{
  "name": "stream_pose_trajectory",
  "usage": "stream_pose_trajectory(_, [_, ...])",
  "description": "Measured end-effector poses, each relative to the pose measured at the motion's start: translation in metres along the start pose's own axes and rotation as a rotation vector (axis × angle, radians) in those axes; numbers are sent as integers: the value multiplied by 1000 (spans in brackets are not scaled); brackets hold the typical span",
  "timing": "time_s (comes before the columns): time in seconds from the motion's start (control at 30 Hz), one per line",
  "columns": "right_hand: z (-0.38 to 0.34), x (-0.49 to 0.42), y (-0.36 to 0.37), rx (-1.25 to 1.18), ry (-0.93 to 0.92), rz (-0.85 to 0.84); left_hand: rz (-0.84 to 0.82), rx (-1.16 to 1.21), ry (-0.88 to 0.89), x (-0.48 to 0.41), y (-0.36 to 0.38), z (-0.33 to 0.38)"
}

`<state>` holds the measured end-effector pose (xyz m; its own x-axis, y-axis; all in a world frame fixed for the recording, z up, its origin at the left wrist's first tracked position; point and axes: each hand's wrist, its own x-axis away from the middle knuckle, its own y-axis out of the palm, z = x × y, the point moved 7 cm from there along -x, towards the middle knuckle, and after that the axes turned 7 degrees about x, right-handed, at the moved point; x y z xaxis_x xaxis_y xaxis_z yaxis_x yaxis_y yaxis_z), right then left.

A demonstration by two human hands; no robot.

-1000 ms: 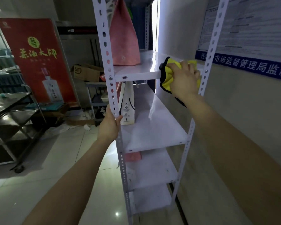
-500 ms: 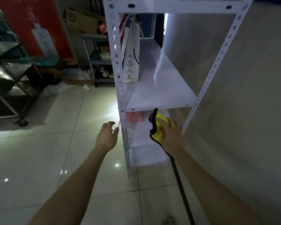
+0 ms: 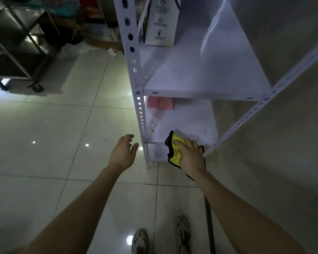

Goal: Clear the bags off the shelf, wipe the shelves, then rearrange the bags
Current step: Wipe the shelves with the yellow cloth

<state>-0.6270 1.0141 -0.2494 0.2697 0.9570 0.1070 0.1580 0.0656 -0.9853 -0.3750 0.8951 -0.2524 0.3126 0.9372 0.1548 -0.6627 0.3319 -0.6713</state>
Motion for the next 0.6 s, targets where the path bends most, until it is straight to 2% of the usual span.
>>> stream_pose_trajectory(0.17, [-2, -72, 16, 30, -100, 19, 22, 30, -50, -10, 47, -12])
stream_pose_trajectory(0.27, [-14, -110, 25, 6, -156, 97, 101, 90, -57, -20, 64, -17])
stream_pose_trajectory(0.33, [-18, -127, 47, -8, -187, 82, 179, 105, -40, -30, 70, -21])
stream_pose_trajectory(0.43, [-14, -129, 99, 17, -280, -43, 303, 129, -9, -47, 72, -24])
stream_pose_trajectory(0.6, [3, -128, 122, -65, -290, 59, 403, 207, 56, -67, 72, -13])
